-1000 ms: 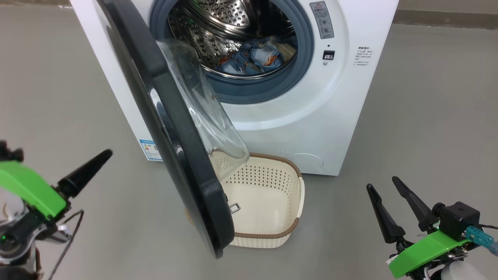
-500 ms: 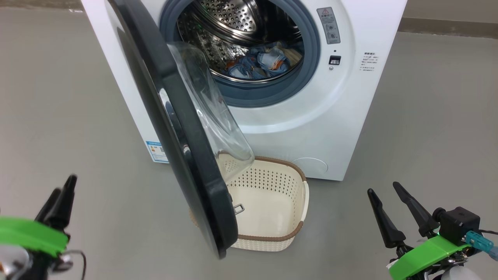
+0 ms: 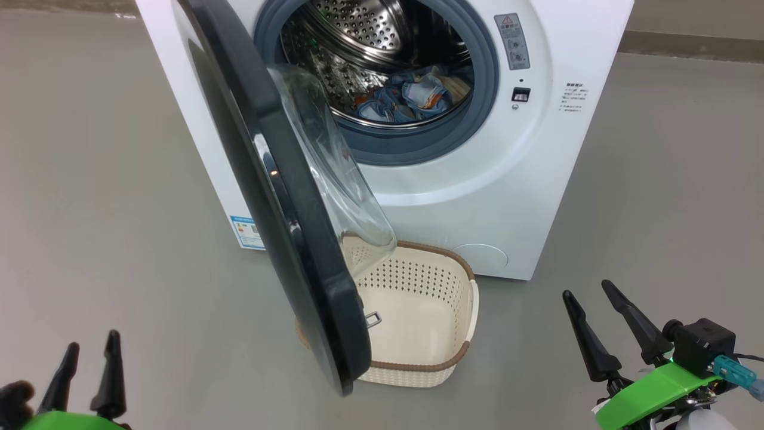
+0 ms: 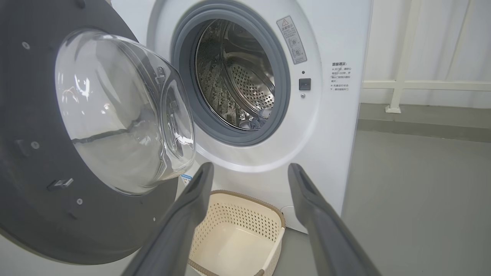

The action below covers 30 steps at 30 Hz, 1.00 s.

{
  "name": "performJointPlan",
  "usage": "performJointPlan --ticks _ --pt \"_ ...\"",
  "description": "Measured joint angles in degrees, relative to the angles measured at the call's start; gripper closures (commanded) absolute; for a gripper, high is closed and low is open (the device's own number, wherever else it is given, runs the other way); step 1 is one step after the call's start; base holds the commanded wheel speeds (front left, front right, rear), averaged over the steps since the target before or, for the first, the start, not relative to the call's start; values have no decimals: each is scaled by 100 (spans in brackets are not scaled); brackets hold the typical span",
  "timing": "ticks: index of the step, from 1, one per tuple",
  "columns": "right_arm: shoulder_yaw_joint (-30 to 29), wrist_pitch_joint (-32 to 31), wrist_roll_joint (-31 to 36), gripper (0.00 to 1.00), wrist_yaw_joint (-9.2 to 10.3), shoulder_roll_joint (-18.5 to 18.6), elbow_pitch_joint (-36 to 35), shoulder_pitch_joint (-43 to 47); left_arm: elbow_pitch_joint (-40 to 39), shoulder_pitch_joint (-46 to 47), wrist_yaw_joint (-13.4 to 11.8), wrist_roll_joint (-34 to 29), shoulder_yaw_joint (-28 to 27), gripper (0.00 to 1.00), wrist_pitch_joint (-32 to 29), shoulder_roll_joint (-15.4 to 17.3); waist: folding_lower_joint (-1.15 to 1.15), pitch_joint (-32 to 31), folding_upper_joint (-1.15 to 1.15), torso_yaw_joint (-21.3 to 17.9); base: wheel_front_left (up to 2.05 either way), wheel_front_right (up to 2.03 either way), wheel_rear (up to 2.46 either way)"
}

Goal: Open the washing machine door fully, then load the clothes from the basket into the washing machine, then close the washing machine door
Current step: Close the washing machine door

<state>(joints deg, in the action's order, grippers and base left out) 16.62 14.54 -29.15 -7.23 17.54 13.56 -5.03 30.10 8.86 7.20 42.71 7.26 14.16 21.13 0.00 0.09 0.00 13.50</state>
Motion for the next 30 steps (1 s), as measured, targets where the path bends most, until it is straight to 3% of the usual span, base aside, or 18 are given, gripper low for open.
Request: performJointPlan --ticks 5,14,30 --pt "-33 0 1 0 0 1 0 0 -482 -57 -101 -1216 -304 0 19 -159 0 9 0 11 0 0 0" --pt "-31 0 16 0 0 -1 0 0 -1188 -573 -121 -2637 -679 0 23 -655 0 17 0 -45 0 0 0" --pt "-81 0 35 0 0 -9 0 3 -1258 -737 0 -3245 -1206 0 24 -1103 0 44 0 -133 0 0 0"
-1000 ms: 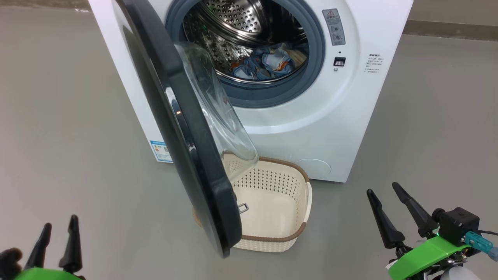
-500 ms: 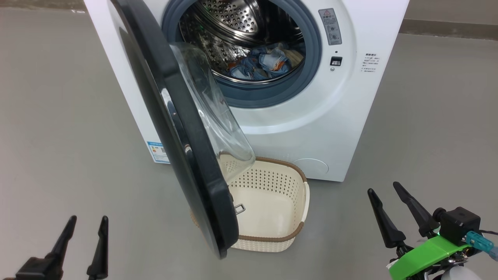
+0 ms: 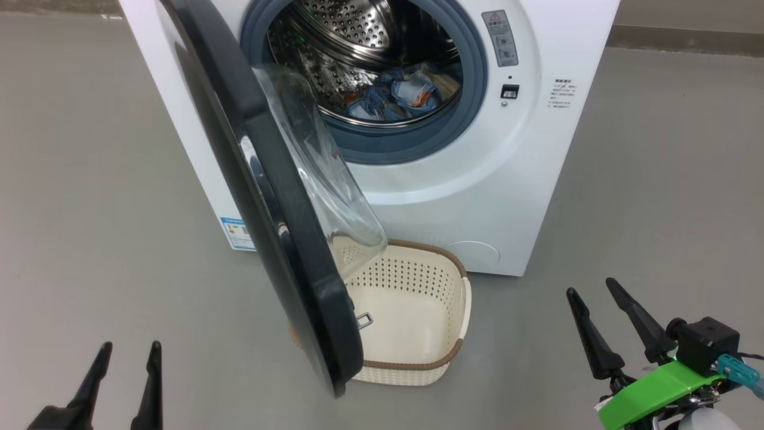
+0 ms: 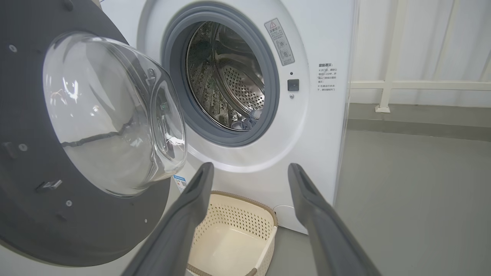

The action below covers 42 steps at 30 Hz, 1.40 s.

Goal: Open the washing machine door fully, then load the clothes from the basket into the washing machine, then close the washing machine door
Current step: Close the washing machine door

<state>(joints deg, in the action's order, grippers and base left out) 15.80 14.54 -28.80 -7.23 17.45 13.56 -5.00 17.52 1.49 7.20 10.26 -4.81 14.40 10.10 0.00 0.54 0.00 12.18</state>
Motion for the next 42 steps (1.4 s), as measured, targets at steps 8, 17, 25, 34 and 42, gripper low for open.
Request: performJointPlan --ticks 8,17,25,34,42 --pt "-22 0 5 0 0 -4 -4 -1 11 -33 9 -34 67 0 0 5 0 20 0 -142 0 0 0" --pt "-120 0 5 0 0 -25 -11 -1 -2 -33 10 -24 227 0 0 47 0 78 0 -474 0 0 0" --pt "-190 0 7 0 0 -34 -26 5 -12 -33 16 21 267 0 0 70 0 107 0 -774 0 0 0" --pt "-275 0 7 0 0 -38 -41 112 -52 -57 16 37 297 0 0 79 0 111 0 -953 0 0 0" --pt "-290 0 14 0 0 -60 -42 114 -67 -60 16 74 296 0 0 79 0 78 0 -963 0 0 0"
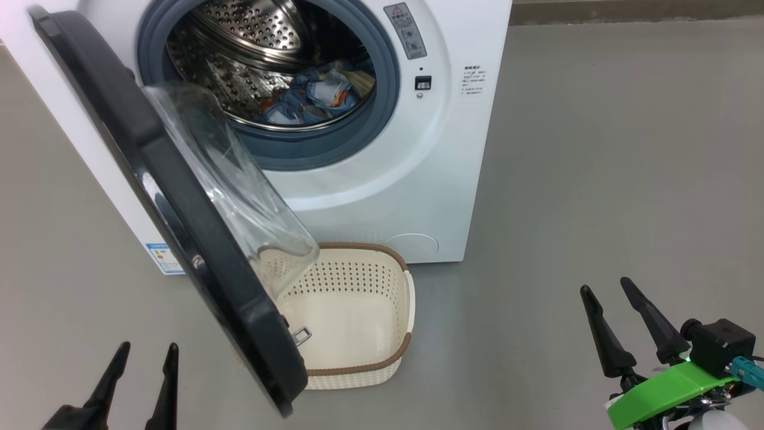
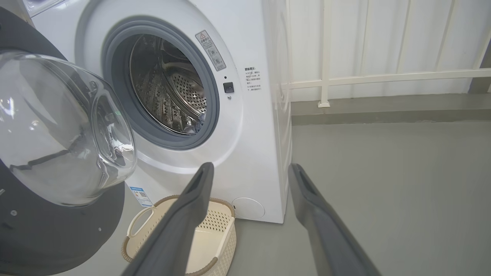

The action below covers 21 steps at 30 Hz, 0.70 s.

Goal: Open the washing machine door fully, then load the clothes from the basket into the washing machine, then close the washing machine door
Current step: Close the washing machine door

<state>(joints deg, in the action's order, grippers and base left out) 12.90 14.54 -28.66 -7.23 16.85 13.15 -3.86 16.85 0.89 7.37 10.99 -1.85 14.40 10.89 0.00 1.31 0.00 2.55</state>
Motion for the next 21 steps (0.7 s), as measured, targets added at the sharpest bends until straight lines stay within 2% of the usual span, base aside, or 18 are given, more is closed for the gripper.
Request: performJointPlan --ticks 7,8,9,10,11,12,14,21 --pt "-1 0 1 0 0 -9 -4 0 -2 -23 0 0 0 0 0 -8 0 -17 0 40 0 0 0" --pt "-1 0 1 5 0 -14 -8 0 -2 -29 0 0 2 0 0 -10 0 -17 0 51 0 0 0" --pt "-1 0 1 21 0 -19 -11 0 -3 -36 0 0 0 0 0 -12 0 -15 0 63 0 0 0" --pt "0 0 2 53 0 -21 -15 0 -4 -47 0 0 -2 0 0 -16 0 -13 0 77 0 0 0" --pt "0 0 2 53 0 -21 -20 0 -9 -64 0 0 -2 0 0 -21 0 -11 0 91 0 0 0" --pt "0 0 2 72 0 -22 -31 0 -11 -79 0 0 -5 0 0 -30 0 -8 0 107 0 0 0" --pt "0 0 2 100 0 -23 -59 -2 -14 -92 0 -1 -14 0 0 -44 0 -2 0 140 0 0 0" --pt "58 0 2 100 0 -51 -211 -199 -60 -133 0 -1 -114 0 0 -131 0 -16 0 278 0 0 0"
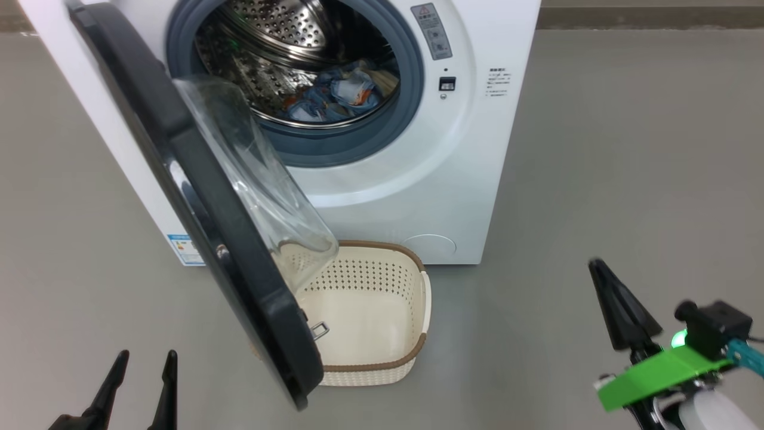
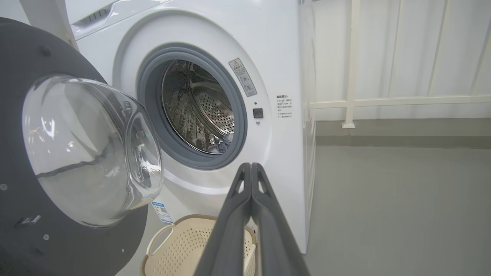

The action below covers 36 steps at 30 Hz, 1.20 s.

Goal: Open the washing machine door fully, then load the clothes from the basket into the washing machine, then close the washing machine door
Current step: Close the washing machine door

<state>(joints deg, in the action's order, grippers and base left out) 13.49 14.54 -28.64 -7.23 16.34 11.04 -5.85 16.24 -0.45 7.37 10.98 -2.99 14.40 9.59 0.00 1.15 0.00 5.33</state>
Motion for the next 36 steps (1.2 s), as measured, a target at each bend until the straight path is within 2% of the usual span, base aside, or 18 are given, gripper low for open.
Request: performJointPlan --ticks 13,22,30,32,36 --pt "795 1 48 100 0 -153 -1044 -1266 -36 -80 0 -3 -34 0 0 -109 0 -68 0 427 0 0 0" --pt "1804 18 30 100 0 -375 -1648 -1838 -45 -109 0 -15 -19 0 -1 -147 0 -109 0 799 0 0 0" --pt "2995 18 -89 100 0 -542 -1558 -2128 -48 -112 0 -47 20 0 0 -192 0 -93 0 1028 0 0 0" --pt "3521 18 -302 100 0 -609 -1379 -2185 -48 -112 0 -48 29 0 0 -230 0 -74 0 1110 0 0 0" --pt "4112 18 -438 100 0 -700 -1049 -2182 -47 -111 0 -48 31 0 0 -274 0 -49 0 1194 0 0 0"
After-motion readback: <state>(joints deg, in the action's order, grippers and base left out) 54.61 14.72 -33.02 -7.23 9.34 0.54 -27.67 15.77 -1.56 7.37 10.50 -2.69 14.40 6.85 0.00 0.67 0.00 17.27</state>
